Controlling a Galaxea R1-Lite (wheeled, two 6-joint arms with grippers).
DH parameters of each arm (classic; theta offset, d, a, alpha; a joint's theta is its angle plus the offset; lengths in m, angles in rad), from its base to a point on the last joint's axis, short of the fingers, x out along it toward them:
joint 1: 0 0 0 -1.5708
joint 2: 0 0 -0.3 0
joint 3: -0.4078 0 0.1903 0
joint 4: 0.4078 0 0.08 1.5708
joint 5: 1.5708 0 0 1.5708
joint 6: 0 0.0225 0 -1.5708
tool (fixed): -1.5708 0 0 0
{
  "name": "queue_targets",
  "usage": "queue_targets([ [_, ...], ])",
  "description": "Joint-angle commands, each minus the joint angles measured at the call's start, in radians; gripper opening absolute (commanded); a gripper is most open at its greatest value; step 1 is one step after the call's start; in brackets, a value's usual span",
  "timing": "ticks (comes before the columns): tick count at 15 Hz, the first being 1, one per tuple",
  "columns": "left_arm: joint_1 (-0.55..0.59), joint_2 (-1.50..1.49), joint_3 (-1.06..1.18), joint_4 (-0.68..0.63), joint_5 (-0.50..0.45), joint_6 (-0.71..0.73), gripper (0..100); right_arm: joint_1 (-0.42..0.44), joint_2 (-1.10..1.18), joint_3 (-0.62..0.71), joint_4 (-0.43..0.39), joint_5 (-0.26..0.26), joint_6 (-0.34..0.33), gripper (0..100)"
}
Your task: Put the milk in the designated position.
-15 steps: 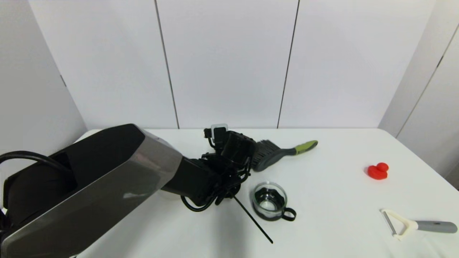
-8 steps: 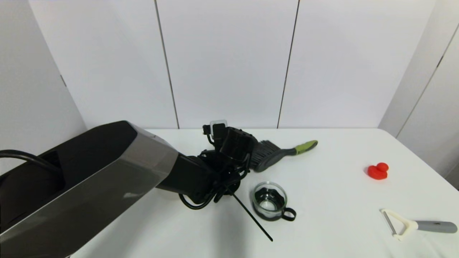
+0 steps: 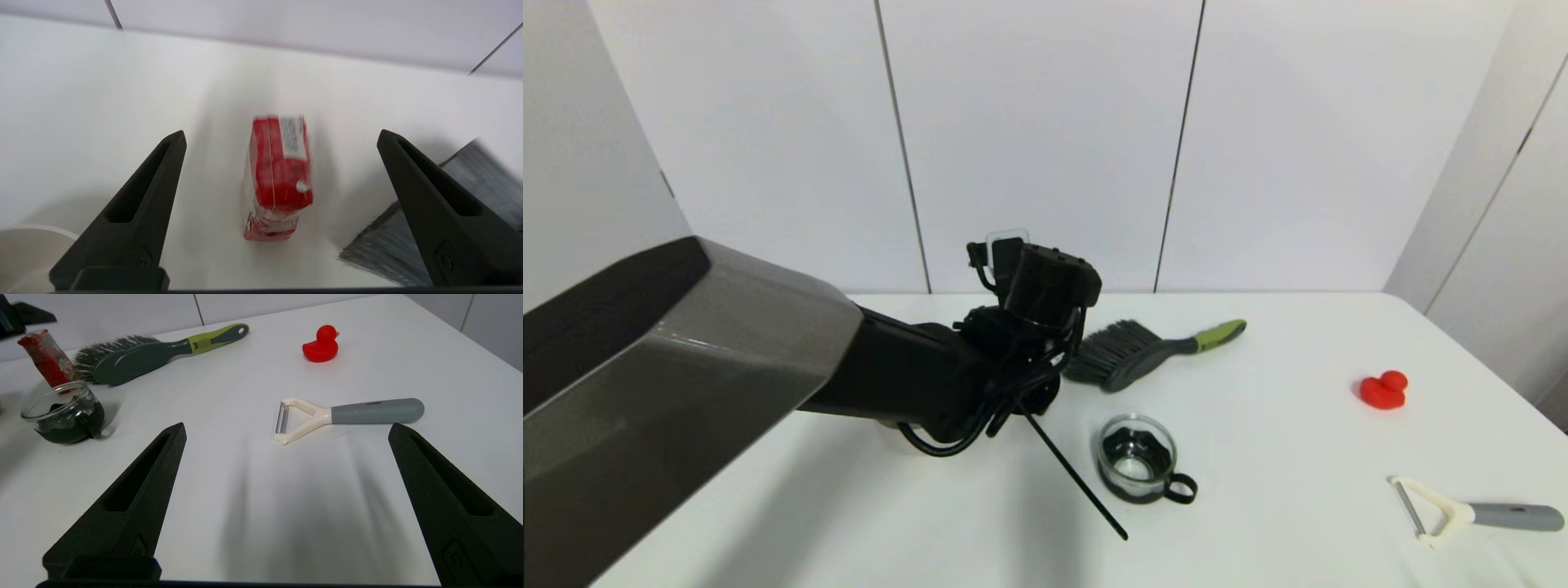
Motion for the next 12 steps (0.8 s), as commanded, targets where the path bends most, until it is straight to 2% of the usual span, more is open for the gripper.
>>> queue_targets([
  [1,0.000,-0.139,0.004,0.003,0.003,0.018,100,0.000,0.001,0.000,0.000,0.000,0.001,100],
  [8,0.060,-0.484,0.086,0.118,0.000,0.076,100,0.000,0.001,0.000,0.000,0.000,0.001,100],
  [12,0.170,-0.728,0.216,0.116,-0.019,0.235,100,0.000,0.001,0.000,0.000,0.000,0.001,100],
])
